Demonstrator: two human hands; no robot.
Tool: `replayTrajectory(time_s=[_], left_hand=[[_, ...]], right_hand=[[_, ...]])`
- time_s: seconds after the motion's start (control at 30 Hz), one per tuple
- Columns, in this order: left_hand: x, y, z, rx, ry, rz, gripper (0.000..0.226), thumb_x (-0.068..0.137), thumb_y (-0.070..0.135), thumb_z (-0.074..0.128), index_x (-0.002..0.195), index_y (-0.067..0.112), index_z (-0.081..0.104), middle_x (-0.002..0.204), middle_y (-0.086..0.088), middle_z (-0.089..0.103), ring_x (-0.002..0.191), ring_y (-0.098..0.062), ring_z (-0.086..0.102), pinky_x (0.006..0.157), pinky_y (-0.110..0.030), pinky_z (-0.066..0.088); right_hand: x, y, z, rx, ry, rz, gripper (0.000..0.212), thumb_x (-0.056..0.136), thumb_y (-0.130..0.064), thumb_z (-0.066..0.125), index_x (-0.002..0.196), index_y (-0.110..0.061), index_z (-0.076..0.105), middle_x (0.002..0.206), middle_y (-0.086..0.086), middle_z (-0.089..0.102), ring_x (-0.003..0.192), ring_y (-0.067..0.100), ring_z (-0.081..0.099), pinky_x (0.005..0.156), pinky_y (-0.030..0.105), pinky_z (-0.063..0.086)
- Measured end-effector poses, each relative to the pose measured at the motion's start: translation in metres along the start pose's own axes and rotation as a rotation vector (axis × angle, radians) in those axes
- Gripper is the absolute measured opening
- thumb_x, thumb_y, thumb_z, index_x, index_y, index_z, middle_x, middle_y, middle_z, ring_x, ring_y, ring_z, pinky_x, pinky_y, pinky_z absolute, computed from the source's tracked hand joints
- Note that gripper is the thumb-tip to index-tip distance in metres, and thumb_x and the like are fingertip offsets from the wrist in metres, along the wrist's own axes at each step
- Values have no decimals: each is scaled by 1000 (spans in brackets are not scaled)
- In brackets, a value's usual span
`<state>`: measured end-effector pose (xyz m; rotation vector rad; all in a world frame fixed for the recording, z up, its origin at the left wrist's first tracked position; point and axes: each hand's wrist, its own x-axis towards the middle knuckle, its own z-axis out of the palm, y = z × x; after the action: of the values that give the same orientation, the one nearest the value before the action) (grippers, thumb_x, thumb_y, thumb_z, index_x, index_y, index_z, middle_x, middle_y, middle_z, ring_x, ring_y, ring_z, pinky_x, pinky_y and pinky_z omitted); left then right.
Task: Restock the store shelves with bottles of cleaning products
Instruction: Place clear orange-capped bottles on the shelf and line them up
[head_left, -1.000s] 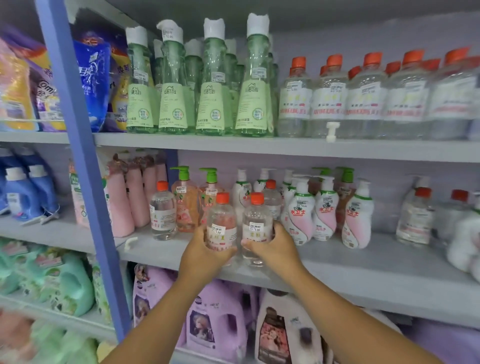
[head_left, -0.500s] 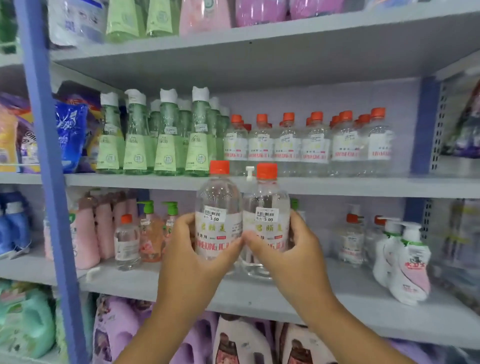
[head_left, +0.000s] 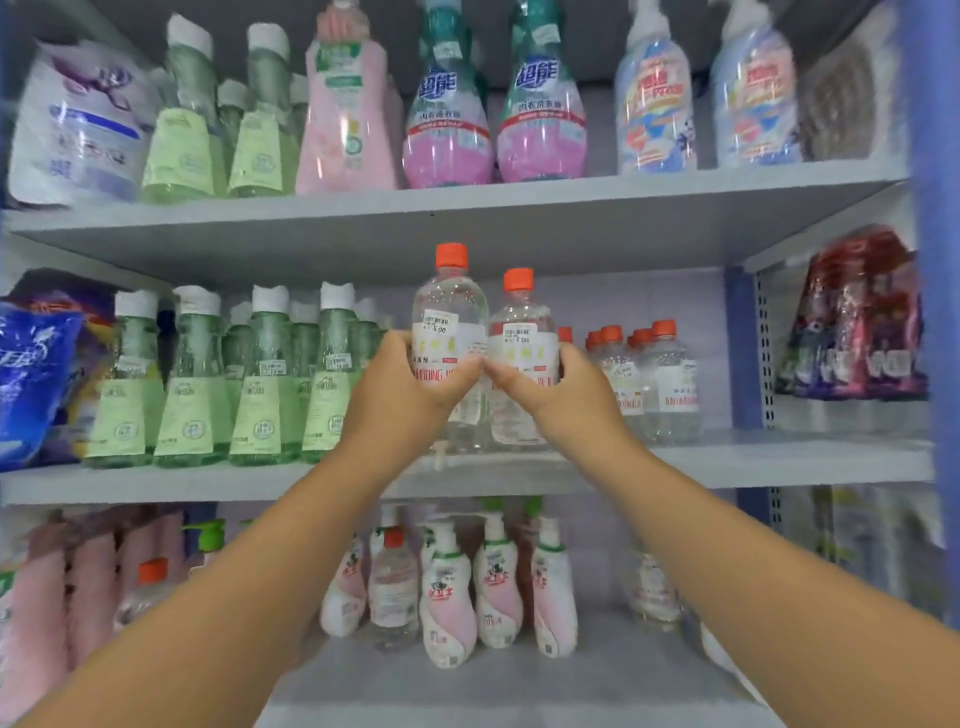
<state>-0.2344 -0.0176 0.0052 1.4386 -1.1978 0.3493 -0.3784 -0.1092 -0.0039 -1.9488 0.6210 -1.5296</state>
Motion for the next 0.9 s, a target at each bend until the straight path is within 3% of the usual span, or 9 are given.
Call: replayTrajectory(time_s=[0.27, 0.37, 0.43, 0.53, 0.6, 0.67, 0.77, 0.83, 0.9], left_hand=[[34, -73, 8, 107, -44, -267, 56, 75, 68, 73, 108, 26, 57, 94, 10, 66, 80, -11, 63, 76, -36, 55], [36, -91, 9, 252, -36, -287, 62, 71, 74, 72, 106, 27, 52, 92, 11, 65, 79, -14, 63, 67, -33, 52], [33, -95, 12, 324, -25, -282, 66, 69, 80, 68, 104, 27, 47, 87, 12, 61, 74, -11, 60, 61, -31, 49], [27, -100, 16, 366, 14, -249, 70, 65, 90, 58, 98, 29, 46, 81, 12, 60, 69, -10, 58, 57, -30, 49], [24, -104, 17, 375, 23, -244, 67, 65, 92, 54, 95, 32, 49, 82, 13, 61, 71, -10, 59, 59, -32, 52], [21, -109, 17, 438, 73, -183, 68, 67, 92, 50, 99, 32, 54, 92, 13, 59, 83, -11, 59, 68, -35, 55], [16, -111, 15, 445, 111, -104, 66, 75, 83, 52, 118, 32, 54, 107, 11, 53, 97, -15, 55, 77, -36, 52], [18, -112, 13, 403, 70, -124, 63, 78, 79, 55, 120, 32, 53, 108, 11, 54, 91, -14, 57, 74, -36, 52], [21, -113, 13, 404, 53, -140, 60, 79, 77, 56, 118, 31, 56, 106, 9, 55, 89, -15, 59, 73, -36, 53]], right_hand=[[35, 35, 53, -235, -81, 114, 64, 76, -63, 76, 119, -22, 53, 111, -6, 65, 98, 14, 64, 84, 36, 55], [44, 38, 66, -278, -125, 176, 86, 73, -69, 73, 135, -15, 46, 130, -1, 59, 115, 22, 59, 88, 36, 52], [46, 36, 76, -308, -157, 206, 94, 76, -70, 71, 142, -13, 37, 129, -2, 53, 114, 21, 55, 84, 33, 45], [43, 39, 86, -375, -159, 161, 90, 70, -79, 66, 132, -18, 44, 117, -8, 57, 101, 16, 58, 86, 36, 52], [38, 39, 82, -351, -189, 159, 76, 69, -83, 63, 119, -27, 50, 113, -12, 59, 97, 10, 59, 90, 37, 54], [32, 35, 73, -258, -246, 173, 46, 80, -66, 69, 104, -37, 43, 98, -25, 52, 86, -4, 52, 87, 29, 48], [32, 39, 64, -216, -295, 166, 36, 86, -43, 75, 95, -42, 40, 92, -27, 55, 85, -5, 55, 88, 30, 51], [32, 41, 66, -234, -292, 166, 29, 84, -44, 76, 103, -39, 55, 102, -21, 66, 93, 2, 65, 92, 34, 55], [33, 42, 69, -241, -288, 147, 39, 83, -47, 76, 117, -36, 60, 109, -20, 69, 99, 4, 66, 93, 39, 57]])
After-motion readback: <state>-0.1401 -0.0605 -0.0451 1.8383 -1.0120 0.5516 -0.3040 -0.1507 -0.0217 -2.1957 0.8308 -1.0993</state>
